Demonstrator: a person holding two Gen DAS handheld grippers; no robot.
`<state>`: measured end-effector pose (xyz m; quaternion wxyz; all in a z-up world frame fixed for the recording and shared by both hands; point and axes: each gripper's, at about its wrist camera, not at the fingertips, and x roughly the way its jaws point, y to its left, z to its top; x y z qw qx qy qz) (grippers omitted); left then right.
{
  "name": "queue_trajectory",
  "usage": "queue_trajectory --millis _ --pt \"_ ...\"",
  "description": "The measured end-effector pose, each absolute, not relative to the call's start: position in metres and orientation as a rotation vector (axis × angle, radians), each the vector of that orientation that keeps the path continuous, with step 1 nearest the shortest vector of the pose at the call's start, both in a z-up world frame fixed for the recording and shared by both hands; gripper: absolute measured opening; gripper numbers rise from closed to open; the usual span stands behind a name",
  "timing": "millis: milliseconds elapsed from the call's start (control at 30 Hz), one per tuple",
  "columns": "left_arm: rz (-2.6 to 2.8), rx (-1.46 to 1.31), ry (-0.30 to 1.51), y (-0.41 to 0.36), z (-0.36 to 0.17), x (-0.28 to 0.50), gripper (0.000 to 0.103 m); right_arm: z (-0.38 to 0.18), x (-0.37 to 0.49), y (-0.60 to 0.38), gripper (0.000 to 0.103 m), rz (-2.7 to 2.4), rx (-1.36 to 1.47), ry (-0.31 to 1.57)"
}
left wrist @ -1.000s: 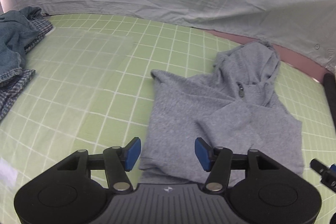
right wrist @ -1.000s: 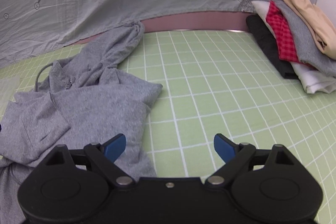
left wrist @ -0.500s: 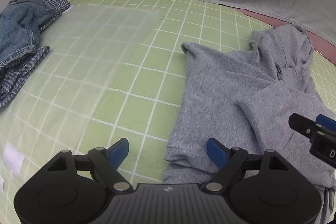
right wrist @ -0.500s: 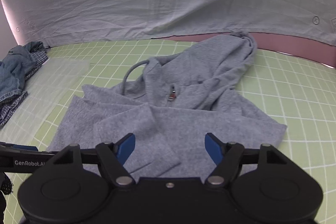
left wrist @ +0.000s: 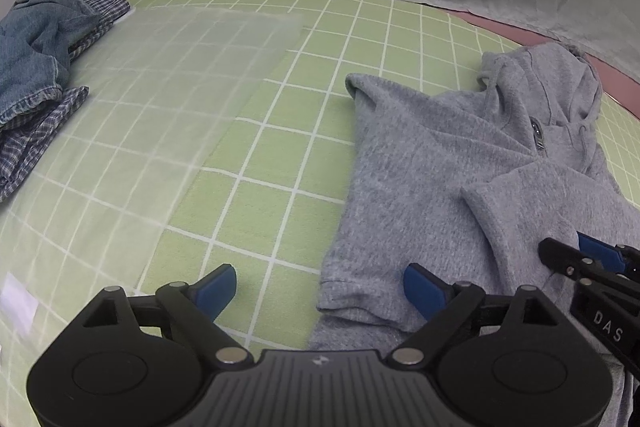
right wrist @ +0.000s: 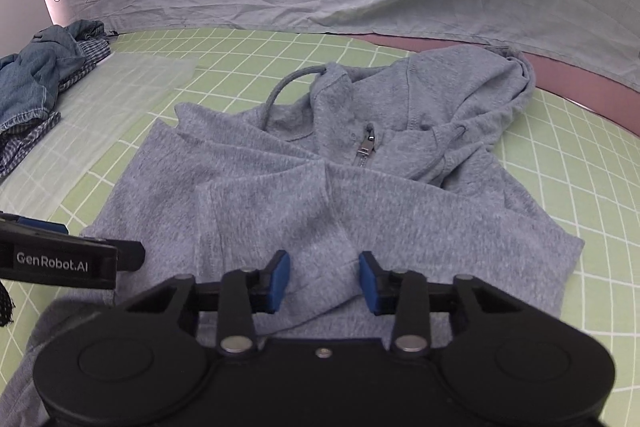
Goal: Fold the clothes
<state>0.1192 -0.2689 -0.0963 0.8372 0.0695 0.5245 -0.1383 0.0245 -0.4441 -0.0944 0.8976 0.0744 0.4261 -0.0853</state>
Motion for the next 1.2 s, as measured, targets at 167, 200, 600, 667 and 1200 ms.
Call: queue_trajectory --millis 167,200,600,667,1200 --pt "-0.291 0.151 1.085 -0.271 -0.086 0.119 0.091 -0.081 0.009 -0.453 0.009 -0.194 0.174 0.835" --pt "-0.291 0.147 1.076 -0.27 -0.082 0.12 0.091 -0.078 0.006 -0.454 0.009 -0.197 0.177 0.826" --pt "-0.325 0.199 1.082 -0.28 -0.096 0.114 0.091 -0.091 -0.055 -0.499 0.013 -0.437 0.285 0.928" --pt "-0.326 0.197 1.082 -0.279 -0.096 0.114 0.091 -0.095 -0.054 -0.5 0.017 -0.451 0.281 0.938" --pt "-0.311 0.121 0.976 -0.307 -0.062 0.198 0.091 -0.082 -0.003 -0.556 0.091 -0.618 0.268 0.835"
